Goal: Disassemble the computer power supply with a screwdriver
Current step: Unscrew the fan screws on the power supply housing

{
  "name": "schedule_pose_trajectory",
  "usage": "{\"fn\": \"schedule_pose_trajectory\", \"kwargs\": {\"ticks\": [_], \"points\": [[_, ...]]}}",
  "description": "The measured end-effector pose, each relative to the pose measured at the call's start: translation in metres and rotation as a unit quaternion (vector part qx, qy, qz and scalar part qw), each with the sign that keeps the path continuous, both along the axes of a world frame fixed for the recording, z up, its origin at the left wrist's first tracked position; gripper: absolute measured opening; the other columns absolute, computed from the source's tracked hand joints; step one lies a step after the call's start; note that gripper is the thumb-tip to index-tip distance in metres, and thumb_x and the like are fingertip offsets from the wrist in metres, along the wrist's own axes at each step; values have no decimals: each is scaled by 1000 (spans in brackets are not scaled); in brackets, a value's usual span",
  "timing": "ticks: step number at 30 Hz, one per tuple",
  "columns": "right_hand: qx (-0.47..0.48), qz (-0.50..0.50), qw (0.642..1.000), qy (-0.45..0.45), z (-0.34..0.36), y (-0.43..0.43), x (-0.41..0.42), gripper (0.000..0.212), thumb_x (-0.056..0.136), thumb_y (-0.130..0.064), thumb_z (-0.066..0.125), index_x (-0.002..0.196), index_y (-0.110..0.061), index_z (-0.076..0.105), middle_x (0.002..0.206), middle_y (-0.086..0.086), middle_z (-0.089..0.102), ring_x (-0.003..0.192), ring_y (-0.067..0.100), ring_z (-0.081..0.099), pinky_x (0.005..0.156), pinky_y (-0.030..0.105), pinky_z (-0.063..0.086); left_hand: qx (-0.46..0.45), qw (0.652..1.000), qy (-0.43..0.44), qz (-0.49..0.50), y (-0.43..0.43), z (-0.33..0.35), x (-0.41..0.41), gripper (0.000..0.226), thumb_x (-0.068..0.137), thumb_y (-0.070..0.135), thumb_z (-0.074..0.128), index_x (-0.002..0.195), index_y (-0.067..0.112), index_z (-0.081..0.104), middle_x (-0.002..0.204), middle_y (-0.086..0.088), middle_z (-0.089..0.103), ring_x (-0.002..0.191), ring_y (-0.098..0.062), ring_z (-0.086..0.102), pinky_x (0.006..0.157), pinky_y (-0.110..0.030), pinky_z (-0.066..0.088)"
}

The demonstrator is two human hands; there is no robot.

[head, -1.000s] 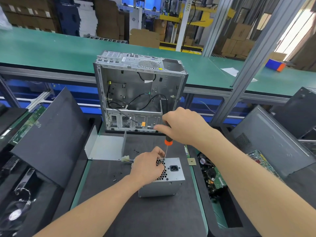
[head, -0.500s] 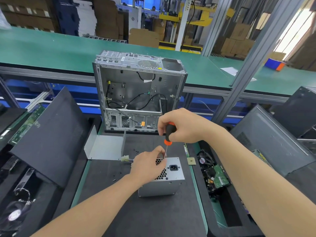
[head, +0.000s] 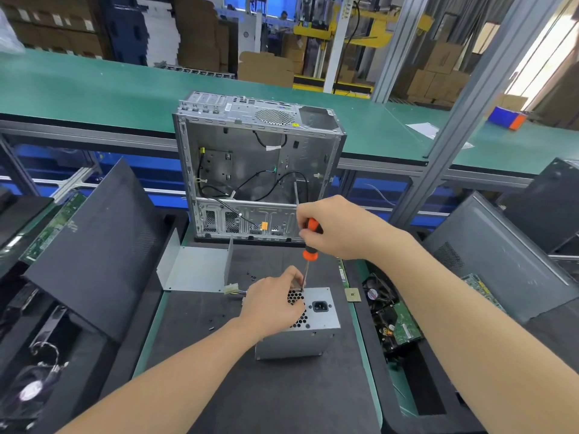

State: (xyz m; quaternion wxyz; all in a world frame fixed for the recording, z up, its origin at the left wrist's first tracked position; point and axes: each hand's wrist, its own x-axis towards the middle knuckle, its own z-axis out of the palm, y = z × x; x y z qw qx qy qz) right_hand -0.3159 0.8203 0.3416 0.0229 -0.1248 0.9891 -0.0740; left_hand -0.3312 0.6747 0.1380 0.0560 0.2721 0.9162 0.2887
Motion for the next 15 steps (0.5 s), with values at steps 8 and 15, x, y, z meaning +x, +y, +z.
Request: {"fn": "schedule_pose_trajectory", "kwargs": {"ticks": [8, 15], "points": [[-1, 63, 995, -73, 15, 14, -1, 38, 71, 3, 58, 88, -28, 71, 90, -13, 67, 86, 6, 64, 73, 35, 57, -20, 1000, 3, -4, 1, 1, -1, 36, 80, 41, 53, 114, 40, 41, 118, 17, 72, 99, -23, 68, 81, -38, 50], [169, 11, 982, 77, -6, 3, 1, 20, 89, -40, 59, 87, -21, 53, 84, -1, 51, 70, 26, 54, 54, 29, 34, -34, 998, -43, 28, 10, 0, -1, 62, 64, 95, 50, 106, 50, 48, 108, 26, 68, 102, -14, 63, 86, -38, 50]]}}
